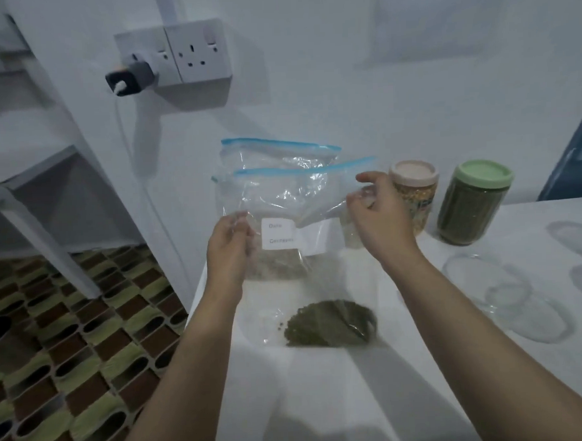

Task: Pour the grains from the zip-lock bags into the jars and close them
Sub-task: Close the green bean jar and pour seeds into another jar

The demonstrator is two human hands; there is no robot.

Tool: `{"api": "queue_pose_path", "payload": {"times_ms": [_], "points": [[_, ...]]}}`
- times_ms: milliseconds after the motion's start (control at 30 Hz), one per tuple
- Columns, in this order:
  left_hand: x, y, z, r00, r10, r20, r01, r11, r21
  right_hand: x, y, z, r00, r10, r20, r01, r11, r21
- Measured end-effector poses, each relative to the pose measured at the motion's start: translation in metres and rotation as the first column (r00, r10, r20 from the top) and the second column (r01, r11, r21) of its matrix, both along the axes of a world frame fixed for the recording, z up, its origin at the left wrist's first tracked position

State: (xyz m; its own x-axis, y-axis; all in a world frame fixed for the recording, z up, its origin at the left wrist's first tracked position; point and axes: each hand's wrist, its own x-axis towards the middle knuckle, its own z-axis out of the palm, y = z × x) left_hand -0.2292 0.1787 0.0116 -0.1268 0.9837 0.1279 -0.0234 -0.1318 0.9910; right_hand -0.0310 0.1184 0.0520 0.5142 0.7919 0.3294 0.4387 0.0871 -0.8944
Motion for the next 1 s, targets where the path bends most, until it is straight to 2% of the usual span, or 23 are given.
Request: {"api": "queue_pose_path", "payload": {"times_ms": [100,200,300,367,400,467,533,600,700,767,833,933,1000], "points": [[0.003,-0.014,0.027,0.994,-0.098,0.050,0.087,0.977,0.197,-0.005,-0.023,0.007,0.980,-0.016,0.197,0.021,1.000,-0.023],[0.007,-0.025,0.056,0.983,-0.183,-0.030,0.181,0.912,0.369,-0.003,-0.042,0.012,0.965,-0.058,0.257,0.066,0.998,-0.024],[0.006,-0.030,0.074,0.947,-0.286,-0.148,0.322,0.841,0.434,0.002,-0.052,0.028,0.913,-0.158,0.377,0.203,0.976,-0.082],[0.003,-0.031,0.076,0.920,-0.321,-0.226,0.388,0.827,0.407,0.003,-0.051,0.040,0.837,-0.153,0.526,0.236,0.967,-0.094],[0.001,-0.031,0.075,0.907,-0.334,-0.257,0.413,0.824,0.388,0.002,-0.048,0.046,0.820,-0.114,0.560,0.188,0.979,-0.076],[-0.003,-0.032,0.072,0.884,-0.358,-0.300,0.452,0.817,0.357,-0.002,-0.034,0.056,0.859,0.006,0.513,0.030,0.998,-0.060],[-0.005,-0.032,0.069,0.867,-0.376,-0.328,0.480,0.806,0.345,-0.004,-0.018,0.065,0.917,0.133,0.377,-0.103,0.990,-0.098],[-0.009,-0.030,0.067,0.863,-0.383,-0.329,0.488,0.801,0.348,-0.002,-0.005,0.071,0.916,0.179,0.358,-0.145,0.982,-0.122],[-0.025,-0.023,0.060,0.874,-0.333,-0.354,0.448,0.835,0.319,0.000,0.001,0.075,0.911,0.123,0.394,-0.142,0.990,0.019],[-0.042,-0.018,0.044,0.831,-0.226,-0.508,0.406,0.872,0.275,-0.003,-0.002,0.076,0.915,0.058,0.398,-0.124,0.982,0.141],[-0.059,-0.017,0.018,0.784,-0.195,-0.590,0.376,0.904,0.201,-0.008,-0.007,0.076,0.911,-0.013,0.412,-0.083,0.973,0.214],[-0.078,-0.014,-0.026,0.775,-0.193,-0.602,0.284,0.957,0.059,-0.011,-0.013,0.072,0.924,-0.061,0.378,-0.051,0.959,0.279],[-0.085,-0.015,-0.047,0.835,-0.224,-0.503,0.236,0.971,-0.042,-0.010,-0.018,0.069,0.926,-0.087,0.366,-0.032,0.951,0.308]]}}
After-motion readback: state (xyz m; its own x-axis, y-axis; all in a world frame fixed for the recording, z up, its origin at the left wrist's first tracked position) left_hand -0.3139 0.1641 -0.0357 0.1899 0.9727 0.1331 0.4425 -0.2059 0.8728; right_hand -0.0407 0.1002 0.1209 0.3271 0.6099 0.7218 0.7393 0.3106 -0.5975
